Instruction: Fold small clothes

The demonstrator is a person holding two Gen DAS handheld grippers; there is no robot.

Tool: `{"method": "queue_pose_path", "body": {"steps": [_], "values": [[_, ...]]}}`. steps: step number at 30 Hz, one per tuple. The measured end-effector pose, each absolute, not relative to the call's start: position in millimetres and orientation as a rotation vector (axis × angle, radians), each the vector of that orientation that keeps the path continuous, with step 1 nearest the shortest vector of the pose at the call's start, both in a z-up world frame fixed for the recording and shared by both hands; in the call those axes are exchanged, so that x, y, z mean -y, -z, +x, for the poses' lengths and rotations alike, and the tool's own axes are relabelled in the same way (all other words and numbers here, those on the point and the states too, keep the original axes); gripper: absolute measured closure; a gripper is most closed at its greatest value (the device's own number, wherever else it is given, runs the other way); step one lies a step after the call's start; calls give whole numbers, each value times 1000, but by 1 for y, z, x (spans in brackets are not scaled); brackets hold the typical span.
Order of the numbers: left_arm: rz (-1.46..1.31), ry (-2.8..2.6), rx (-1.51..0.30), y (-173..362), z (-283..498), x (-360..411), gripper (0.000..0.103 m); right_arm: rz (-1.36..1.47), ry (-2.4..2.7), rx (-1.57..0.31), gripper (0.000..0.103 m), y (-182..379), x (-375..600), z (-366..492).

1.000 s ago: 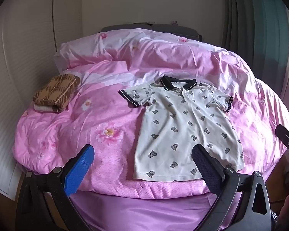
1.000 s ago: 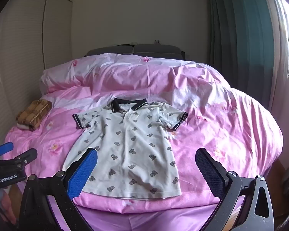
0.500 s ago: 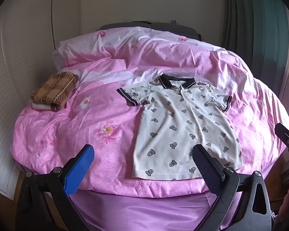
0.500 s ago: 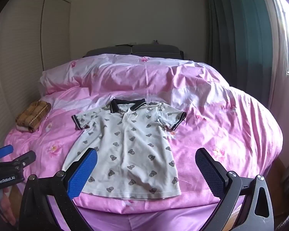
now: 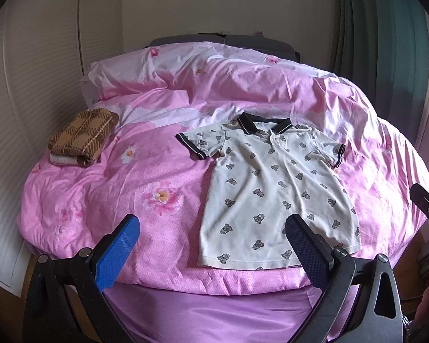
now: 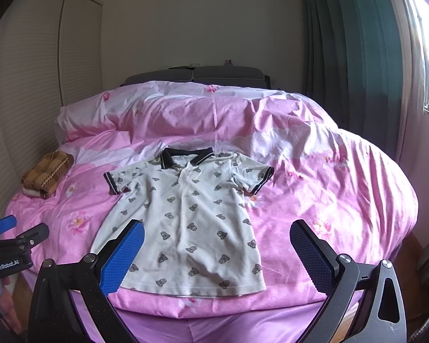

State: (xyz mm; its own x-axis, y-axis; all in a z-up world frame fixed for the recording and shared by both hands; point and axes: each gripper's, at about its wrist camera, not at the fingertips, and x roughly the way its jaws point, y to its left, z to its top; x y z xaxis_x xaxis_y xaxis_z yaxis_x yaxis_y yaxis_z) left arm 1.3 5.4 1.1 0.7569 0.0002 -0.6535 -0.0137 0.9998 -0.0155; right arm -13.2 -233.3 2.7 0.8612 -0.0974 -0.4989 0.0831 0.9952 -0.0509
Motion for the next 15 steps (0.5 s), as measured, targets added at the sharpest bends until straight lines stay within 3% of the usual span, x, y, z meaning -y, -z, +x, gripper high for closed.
{"method": "queue_pose_path", "body": {"steps": [15], "values": [[-17,-10,-701,-7,1,-6,0,-15,120,-523,0,-7,239,-16]]}}
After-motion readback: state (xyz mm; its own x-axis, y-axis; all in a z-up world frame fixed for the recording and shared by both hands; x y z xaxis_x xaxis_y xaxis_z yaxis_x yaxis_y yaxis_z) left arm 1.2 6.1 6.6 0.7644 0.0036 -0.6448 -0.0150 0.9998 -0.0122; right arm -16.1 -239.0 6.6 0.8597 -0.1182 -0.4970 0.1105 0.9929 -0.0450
